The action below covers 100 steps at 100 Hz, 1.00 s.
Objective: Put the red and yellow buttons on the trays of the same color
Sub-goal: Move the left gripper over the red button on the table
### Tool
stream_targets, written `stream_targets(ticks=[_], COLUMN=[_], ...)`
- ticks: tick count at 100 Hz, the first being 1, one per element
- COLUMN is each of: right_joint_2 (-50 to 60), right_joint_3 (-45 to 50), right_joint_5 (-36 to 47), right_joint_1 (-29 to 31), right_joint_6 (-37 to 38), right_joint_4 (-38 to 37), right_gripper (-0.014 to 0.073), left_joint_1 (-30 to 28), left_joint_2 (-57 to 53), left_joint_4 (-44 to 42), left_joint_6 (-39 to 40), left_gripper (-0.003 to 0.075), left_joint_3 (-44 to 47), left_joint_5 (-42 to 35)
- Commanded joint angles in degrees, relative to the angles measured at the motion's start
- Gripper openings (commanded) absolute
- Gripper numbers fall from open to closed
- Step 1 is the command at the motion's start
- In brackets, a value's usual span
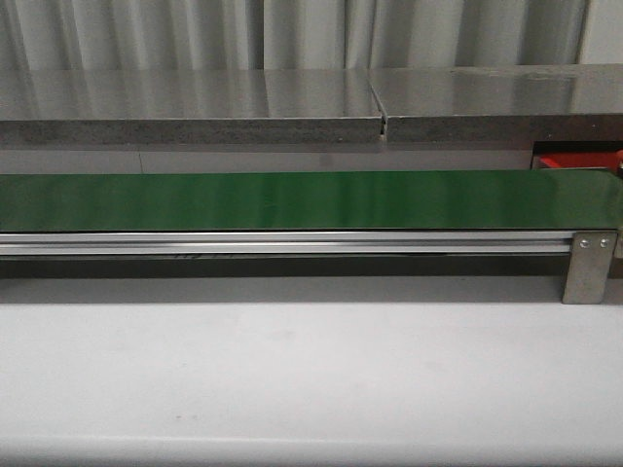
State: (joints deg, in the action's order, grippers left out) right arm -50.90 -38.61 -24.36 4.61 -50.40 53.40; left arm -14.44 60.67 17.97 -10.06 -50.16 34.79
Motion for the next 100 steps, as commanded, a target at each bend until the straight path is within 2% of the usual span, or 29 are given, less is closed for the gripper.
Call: stream_targets(ticks=[1, 16, 25, 50, 74, 100], right_joint_2=[0.83, 0.83, 0.83, 0.83, 0.83, 0.83], right_joint_3=[-1.54, -1.54, -1.54, -1.54, -1.54, -1.54], right_joint_5=[2.09, 2.09, 2.09, 2.09, 2.09, 2.09], right_joint_1=[-0.12, -0.12, -0.12, -0.12, -0.12, -0.12], right_joint_6=[-0.48, -0.48, -0.48, -0.48, -0.48, -0.48], right_joint_4=[0.95, 0.95, 0.95, 0.95, 0.95, 0.95], right_gripper=[-0.0076, -0.0076, -0.0076, -0.0076, -0.0076, -0.0076], left_joint_1=[-1.48, -4.64, -6.13, -9.47, -11.63, -11.71], left_joint_2=[1.54, 6.01, 8.55, 17.47, 26.76, 37.94], left_joint_4=[1.58, 2.85, 3.10, 3.10, 3.01, 1.73], left_joint_6=[0.60, 0.60, 0.60, 0.60, 0.60, 0.82], left_gripper=[0.0111, 0.0366, 0.0456, 0.0476, 0.0575, 0.0567], left_joint_3=[-3.27, -6.13, -7.96, -16.88, -27.61, -40.32], left_joint_5=[-3.93, -3.93, -3.93, 0.86, 4.77, 11.82])
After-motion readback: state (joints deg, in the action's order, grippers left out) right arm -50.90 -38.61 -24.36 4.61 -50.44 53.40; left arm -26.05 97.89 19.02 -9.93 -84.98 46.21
